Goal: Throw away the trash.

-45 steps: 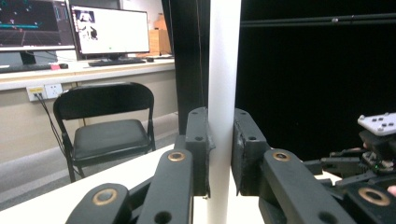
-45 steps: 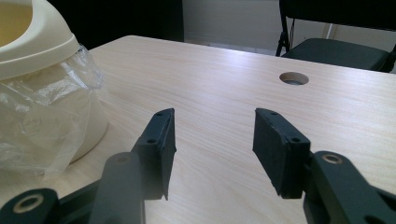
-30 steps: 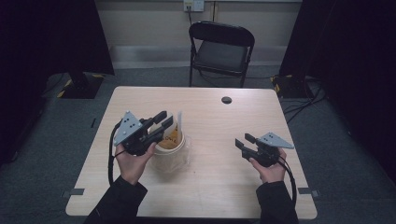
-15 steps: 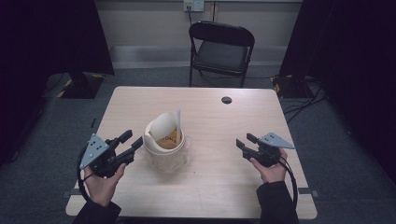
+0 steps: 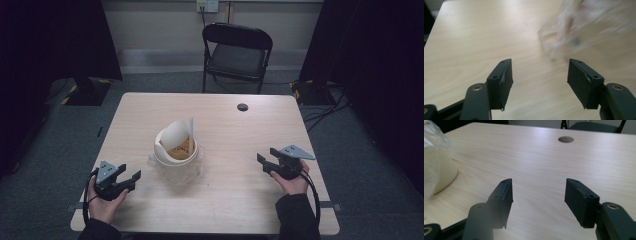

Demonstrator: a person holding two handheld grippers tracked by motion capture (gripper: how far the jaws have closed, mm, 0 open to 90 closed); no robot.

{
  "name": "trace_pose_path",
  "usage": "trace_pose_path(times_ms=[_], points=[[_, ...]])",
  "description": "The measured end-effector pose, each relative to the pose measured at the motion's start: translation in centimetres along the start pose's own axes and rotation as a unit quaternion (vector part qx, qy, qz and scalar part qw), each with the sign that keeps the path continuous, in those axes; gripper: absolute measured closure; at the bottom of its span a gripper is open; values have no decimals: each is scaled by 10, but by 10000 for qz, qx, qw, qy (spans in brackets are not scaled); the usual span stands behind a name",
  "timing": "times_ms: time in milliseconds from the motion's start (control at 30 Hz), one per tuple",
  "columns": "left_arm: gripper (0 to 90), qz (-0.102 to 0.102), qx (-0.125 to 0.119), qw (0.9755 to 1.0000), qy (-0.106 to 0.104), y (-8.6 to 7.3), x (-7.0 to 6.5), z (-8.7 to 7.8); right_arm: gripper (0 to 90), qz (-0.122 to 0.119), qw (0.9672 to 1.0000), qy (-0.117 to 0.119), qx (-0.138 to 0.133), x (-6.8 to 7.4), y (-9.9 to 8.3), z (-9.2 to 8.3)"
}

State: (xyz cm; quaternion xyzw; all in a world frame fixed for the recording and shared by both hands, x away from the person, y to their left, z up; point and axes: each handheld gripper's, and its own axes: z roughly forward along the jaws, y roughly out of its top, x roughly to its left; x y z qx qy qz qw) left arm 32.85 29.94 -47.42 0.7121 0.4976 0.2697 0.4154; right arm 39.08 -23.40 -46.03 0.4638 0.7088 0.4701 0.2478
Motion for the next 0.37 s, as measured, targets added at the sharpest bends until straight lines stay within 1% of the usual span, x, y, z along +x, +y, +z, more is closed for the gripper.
trace_pose_path(times_ms=[33,100,133,267,300,333,367], points=[[358,0,0,10000,0,0,0,0,389,46,10000,-25,72,-2,-2,1],[351,-42,103,9999,24,-4,5,2,385,70,9998,-111,172,-6,-6,2],[351,-77,166,9998,15,-5,7,3,385,70,9998,-111,172,-6,-6,2],[342,-78,358,9993,82,-11,11,8,358,122,9988,-273,386,-16,-13,3],[338,-68,411,9991,108,-12,12,9,351,56,9977,-381,552,-21,-15,3],[337,-54,433,9990,111,-13,13,10,349,50,9973,-421,599,-22,-16,3],[333,-92,458,9988,111,-14,13,11,349,46,9970,-429,636,-24,-17,3]])
